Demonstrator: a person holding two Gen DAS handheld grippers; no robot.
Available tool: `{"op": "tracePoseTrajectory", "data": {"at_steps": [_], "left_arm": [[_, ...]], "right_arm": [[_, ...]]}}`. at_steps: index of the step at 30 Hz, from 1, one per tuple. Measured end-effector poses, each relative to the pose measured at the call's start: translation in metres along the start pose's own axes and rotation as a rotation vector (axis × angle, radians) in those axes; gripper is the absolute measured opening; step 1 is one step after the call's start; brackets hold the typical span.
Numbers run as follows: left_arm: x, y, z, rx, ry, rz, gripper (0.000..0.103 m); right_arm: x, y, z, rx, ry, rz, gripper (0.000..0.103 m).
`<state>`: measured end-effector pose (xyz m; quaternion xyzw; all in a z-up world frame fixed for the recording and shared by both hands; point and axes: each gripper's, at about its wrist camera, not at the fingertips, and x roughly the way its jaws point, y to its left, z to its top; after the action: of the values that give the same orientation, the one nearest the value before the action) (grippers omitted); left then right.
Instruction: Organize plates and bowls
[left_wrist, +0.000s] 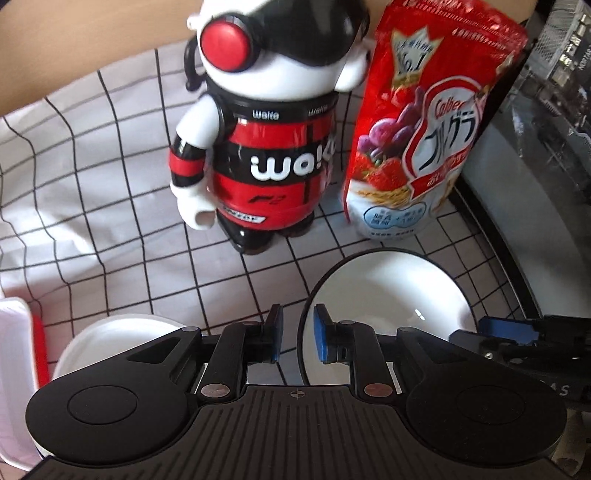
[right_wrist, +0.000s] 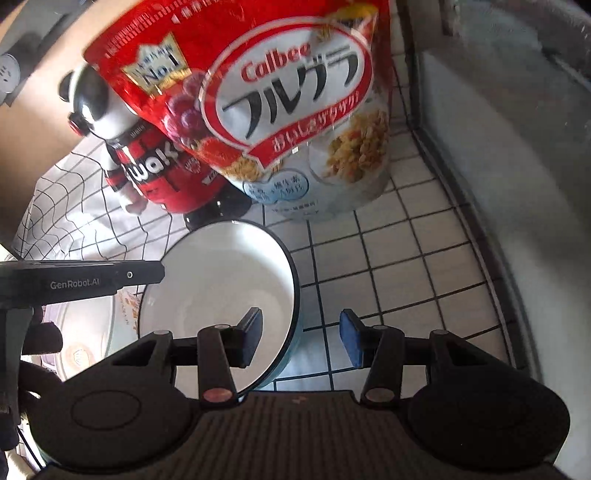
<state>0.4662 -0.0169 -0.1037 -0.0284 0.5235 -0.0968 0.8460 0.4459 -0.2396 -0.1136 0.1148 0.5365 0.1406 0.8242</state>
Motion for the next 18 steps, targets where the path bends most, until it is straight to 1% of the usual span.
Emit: {"op": "tracePoseTrajectory", "data": {"at_steps": [3, 6, 8, 11, 13, 15, 18], "left_arm": [[0.009, 0.001, 0.0, -0.004, 0.018, -0.018, 0.021], [0.02, 0.002, 0.0, -0.009, 0.046, -0.057, 0.021], [0.026, 0.0, 0.001, 0.0, 0.063, -0.068, 0.024], [0.035, -0.003, 0.0, 0.024, 0.07, -0.066, 0.025], [0.038, -0.003, 0.001, 0.028, 0.072, -0.069, 0.026], [0.041, -0.003, 0.002, 0.025, 0.078, -0.069, 0.026], [0.042, -0.007, 0.001, 0.045, 0.078, -0.047, 0.027]], "right_arm": [[0.011, -0.001, 0.001, 0.002, 0.031, 0.008, 0.047], [0.021, -0.001, 0.002, 0.006, 0.055, 0.015, 0.047], [0.028, -0.001, 0.003, 0.004, 0.069, 0.015, 0.047], [0.037, -0.001, 0.003, 0.009, 0.095, 0.029, 0.042], [0.044, -0.002, 0.002, 0.019, 0.118, 0.049, 0.034], [0.05, -0.001, 0.001, 0.029, 0.148, 0.08, 0.028], [0.052, 0.003, 0.0, 0.026, 0.152, 0.07, 0.028]]}}
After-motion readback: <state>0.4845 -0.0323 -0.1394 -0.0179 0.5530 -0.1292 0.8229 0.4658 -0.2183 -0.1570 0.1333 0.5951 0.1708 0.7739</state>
